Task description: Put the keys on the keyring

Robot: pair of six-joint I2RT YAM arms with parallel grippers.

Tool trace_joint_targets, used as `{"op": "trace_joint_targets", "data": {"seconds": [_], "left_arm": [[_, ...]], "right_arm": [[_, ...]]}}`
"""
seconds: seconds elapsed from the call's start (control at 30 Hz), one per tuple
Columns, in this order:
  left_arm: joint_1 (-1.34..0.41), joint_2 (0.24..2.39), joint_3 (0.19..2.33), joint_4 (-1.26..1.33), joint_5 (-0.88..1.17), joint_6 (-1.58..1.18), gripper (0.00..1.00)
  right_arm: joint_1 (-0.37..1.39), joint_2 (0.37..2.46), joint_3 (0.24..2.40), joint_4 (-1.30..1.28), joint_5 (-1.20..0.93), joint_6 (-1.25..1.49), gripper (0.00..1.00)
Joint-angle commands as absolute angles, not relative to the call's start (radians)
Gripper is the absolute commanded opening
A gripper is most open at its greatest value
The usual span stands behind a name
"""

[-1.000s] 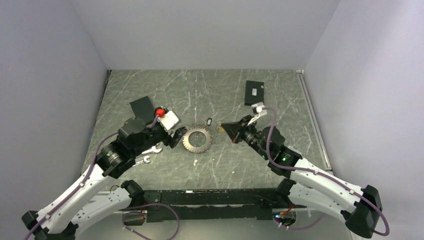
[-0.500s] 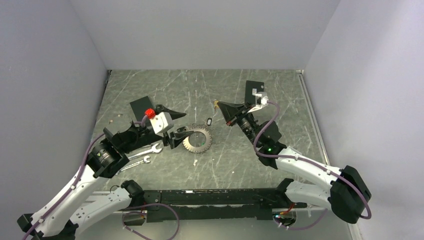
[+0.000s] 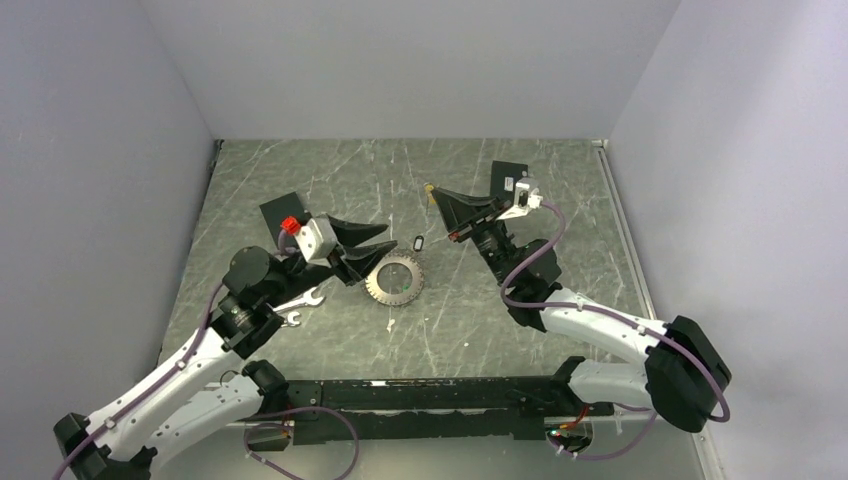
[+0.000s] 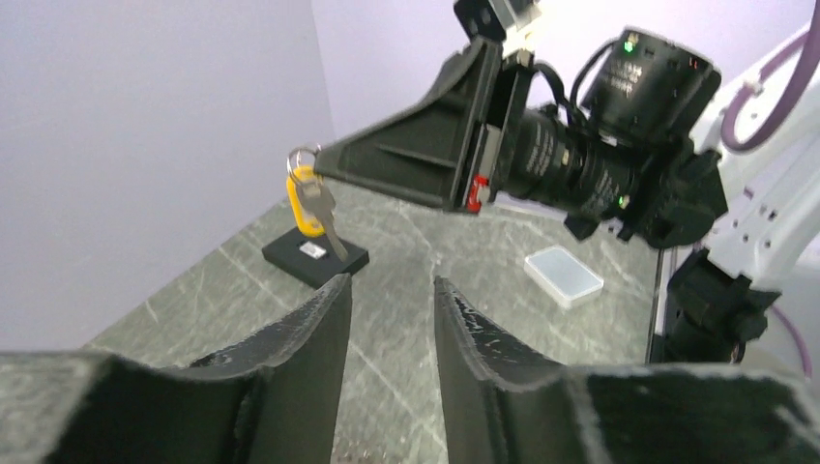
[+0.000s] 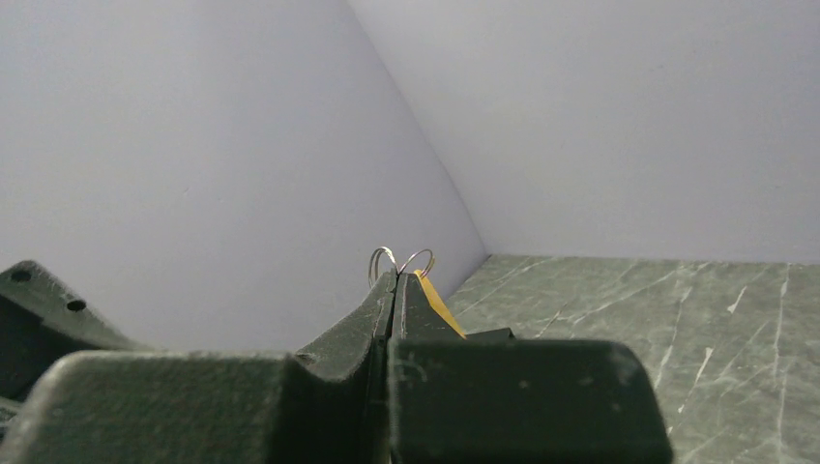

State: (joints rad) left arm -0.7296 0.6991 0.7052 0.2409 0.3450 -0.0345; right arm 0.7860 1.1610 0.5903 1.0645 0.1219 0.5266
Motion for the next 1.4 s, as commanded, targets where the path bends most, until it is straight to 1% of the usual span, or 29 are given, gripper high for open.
{"op": "trace_joint_targets", "data": {"seconds": [0.0,0.1,0.23,0.27,0.3,0.33,0.37,0.4,0.43,0.47,0.5,0.67,0.77,0.83,0.97,1.07,1.2,1.3,1.37], "left_arm": [[-0.727,0.733,0.689,0.472,0.291,-0.103,0.45],[-0.726,0.755,0.689,0.484,0.258,-0.087,0.47],[-0.726,0.786,0.685,0.512,0.260,-0.072,0.46],[-0.727,0.790,0.684,0.516,0.260,-0.070,0.45],[-0.727,0.793,0.681,0.526,0.258,-0.070,0.45],[-0.727,0.795,0.676,0.538,0.256,-0.071,0.44],[-0.726,0.795,0.672,0.547,0.254,-0.073,0.44],[-0.727,0.797,0.671,0.552,0.252,-0.072,0.43],[-0.727,0.799,0.670,0.554,0.249,-0.070,0.42],[-0.726,0.801,0.673,0.551,0.246,-0.067,0.41],[-0.726,0.804,0.673,0.550,0.244,-0.066,0.40],[-0.727,0.808,0.676,0.539,0.239,-0.064,0.34],[-0.726,0.794,0.680,0.517,0.242,-0.069,0.34],[-0.727,0.773,0.684,0.490,0.246,-0.080,0.37],[-0.726,0.719,0.706,0.412,0.254,-0.097,0.51],[-0.726,0.658,0.715,0.357,0.254,-0.123,0.55],[-0.726,0.601,0.738,0.257,0.298,-0.156,0.53],[-0.727,0.576,0.755,0.209,0.335,-0.190,0.49],[-0.726,0.569,0.762,0.188,0.341,-0.216,0.45]], "right_arm": [[0.811,1.173,0.648,1.159,0.117,0.518,0.00],[0.831,1.184,0.651,1.166,0.117,0.518,0.00],[0.861,1.201,0.662,1.164,0.117,0.518,0.00],[0.869,1.204,0.666,1.165,0.117,0.518,0.03],[0.879,1.208,0.669,1.161,0.117,0.518,0.00],[0.888,1.210,0.672,1.155,0.117,0.518,0.00],[0.895,1.212,0.676,1.147,-0.327,0.518,0.00],[0.902,1.213,0.678,1.144,-0.440,0.518,0.00],[0.907,1.214,0.679,1.142,-0.452,0.645,0.00],[0.911,1.216,0.680,1.144,-0.454,0.983,0.00],[0.914,1.218,0.681,1.146,-0.455,1.025,0.00],[0.921,1.218,0.684,1.143,-0.455,1.024,0.00],[0.923,1.210,0.684,1.121,-0.445,1.007,0.00],[0.923,1.197,0.680,1.090,-0.420,0.996,0.00],[0.923,1.177,0.673,1.029,-0.371,0.970,0.00],[0.923,1.161,0.673,1.006,-0.350,0.950,0.00],[0.923,1.144,0.685,0.972,-0.330,0.911,0.00],[0.923,1.137,0.694,0.960,-0.323,0.892,0.00],[0.923,1.134,0.696,0.962,-0.323,0.886,0.00]]}}
